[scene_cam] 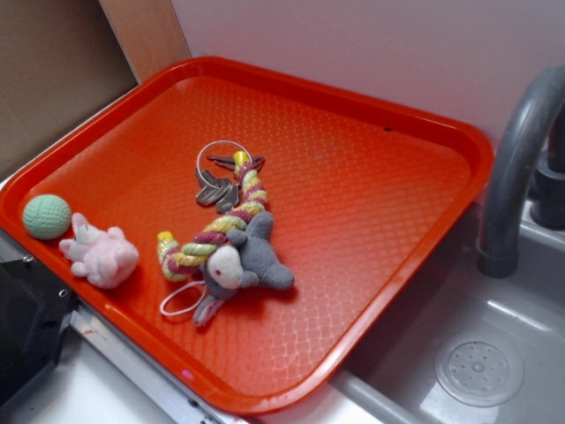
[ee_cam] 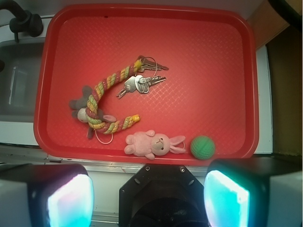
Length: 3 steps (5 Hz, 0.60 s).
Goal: Grab the multicolored rope.
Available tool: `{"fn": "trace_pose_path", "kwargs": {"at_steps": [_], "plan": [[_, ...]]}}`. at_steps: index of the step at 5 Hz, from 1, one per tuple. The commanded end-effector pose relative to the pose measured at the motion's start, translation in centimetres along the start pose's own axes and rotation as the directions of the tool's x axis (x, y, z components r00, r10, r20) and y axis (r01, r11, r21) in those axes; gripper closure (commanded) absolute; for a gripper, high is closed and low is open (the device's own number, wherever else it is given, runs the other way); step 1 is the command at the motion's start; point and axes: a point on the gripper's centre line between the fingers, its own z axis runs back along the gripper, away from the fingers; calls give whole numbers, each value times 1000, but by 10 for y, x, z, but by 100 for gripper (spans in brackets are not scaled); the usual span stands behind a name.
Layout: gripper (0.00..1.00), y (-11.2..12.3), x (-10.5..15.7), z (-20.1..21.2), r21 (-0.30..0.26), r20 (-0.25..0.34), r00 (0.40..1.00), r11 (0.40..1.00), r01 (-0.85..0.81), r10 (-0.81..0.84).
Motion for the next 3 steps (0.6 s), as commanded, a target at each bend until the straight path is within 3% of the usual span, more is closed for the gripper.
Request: {"fn": "trace_pose_path", "kwargs": {"at_steps": [1,2,3], "plan": [[0,0,0,0,0,0,1000,1000,0,0],[0,-2,13,-9,-14,30,968,969,-247,247],[0,-4,28,-20,6,65,888,890,-456,455]]}}
